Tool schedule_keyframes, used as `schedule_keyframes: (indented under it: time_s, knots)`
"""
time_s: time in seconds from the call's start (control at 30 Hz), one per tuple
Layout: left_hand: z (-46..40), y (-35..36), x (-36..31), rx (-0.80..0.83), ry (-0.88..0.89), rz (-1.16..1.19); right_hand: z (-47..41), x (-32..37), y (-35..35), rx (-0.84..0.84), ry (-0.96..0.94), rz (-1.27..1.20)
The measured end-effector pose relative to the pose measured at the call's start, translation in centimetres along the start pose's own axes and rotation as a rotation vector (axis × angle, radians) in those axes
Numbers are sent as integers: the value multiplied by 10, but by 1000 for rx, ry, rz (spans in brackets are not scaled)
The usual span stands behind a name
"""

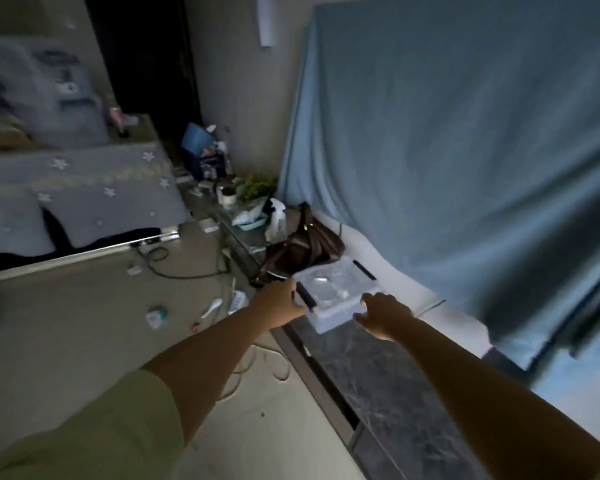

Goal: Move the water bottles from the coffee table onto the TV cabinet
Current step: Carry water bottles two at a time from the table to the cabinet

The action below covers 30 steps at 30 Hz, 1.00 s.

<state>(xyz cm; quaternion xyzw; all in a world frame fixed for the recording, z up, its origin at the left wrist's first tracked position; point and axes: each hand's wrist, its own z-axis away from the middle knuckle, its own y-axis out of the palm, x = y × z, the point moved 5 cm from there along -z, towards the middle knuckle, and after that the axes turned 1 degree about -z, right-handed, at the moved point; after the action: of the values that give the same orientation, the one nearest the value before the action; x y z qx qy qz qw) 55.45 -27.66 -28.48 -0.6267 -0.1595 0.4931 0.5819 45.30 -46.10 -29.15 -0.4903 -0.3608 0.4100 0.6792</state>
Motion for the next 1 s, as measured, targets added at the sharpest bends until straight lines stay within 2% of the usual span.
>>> schedule_keyframes:
  time_s: [0.27, 0.43, 0.73, 1.0]
  knots:
    - [71, -115, 241, -150, -274, -14, -55, 272, 13, -22, -336, 10]
    - [134, -166, 351, -226, -464, -14, -65, 403, 25, 66, -487, 115]
    - [243, -215, 478, -349, -807, 40, -56, 606, 34, 69, -821, 192]
    - [252, -272, 544, -487, -963, 49, -94, 731, 27, 91, -1023, 262]
